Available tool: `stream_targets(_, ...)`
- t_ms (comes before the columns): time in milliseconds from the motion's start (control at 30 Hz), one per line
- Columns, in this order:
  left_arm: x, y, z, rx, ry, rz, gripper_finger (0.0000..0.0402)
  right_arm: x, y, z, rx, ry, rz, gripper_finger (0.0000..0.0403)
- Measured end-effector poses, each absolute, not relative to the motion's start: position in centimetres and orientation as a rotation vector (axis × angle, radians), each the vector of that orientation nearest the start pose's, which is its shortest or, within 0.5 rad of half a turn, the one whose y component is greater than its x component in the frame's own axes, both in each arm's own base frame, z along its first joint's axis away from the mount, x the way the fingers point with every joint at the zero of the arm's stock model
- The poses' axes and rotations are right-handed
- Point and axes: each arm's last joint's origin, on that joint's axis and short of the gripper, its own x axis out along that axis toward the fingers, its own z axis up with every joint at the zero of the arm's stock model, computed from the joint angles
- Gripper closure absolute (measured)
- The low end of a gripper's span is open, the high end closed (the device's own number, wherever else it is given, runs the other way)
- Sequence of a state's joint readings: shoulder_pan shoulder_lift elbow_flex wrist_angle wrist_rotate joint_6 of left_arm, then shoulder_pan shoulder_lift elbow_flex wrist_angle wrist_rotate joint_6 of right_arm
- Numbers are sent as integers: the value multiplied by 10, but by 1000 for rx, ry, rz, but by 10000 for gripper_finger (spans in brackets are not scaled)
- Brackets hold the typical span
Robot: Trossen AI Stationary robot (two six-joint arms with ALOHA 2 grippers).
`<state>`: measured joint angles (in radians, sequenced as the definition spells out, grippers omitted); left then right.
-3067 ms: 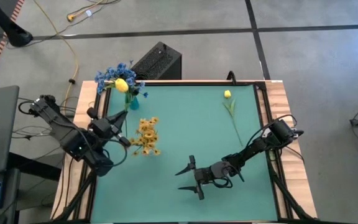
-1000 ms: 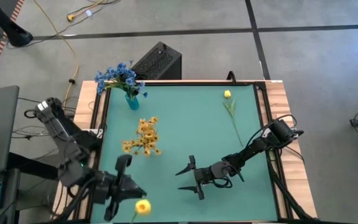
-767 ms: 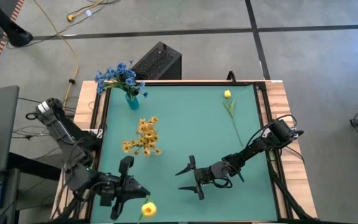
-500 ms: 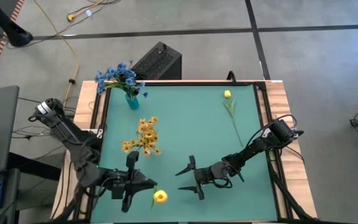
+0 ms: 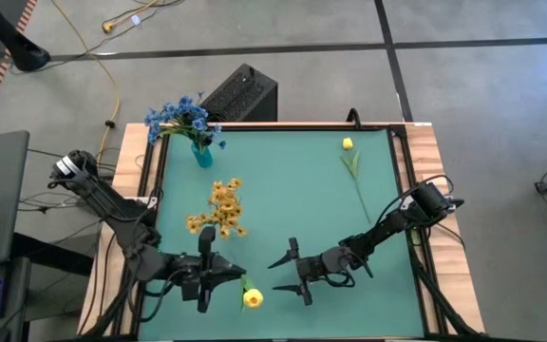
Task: Sort flowers into vase by color
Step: Put the left yellow flower into the transparent vase
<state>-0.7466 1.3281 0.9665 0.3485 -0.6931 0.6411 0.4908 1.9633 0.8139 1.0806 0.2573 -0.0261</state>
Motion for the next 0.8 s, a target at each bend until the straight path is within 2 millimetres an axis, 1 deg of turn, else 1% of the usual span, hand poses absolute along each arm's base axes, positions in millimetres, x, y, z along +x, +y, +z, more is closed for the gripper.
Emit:
stream_targets(200, 231, -186, 322, 666, 52, -30, 401, 331, 169, 141, -53, 67, 234, 107)
stream_targets(333, 231, -183, 315, 682, 122, 26, 401, 331, 168, 141, -53, 67, 233, 107)
stream_targets(533, 233, -179, 315, 704, 138, 61, 401, 332, 168, 141, -53, 66, 231, 107)
stream_targets(800, 248, -159, 314, 704, 165, 99, 401, 331, 168, 141, -55, 71, 230, 107)
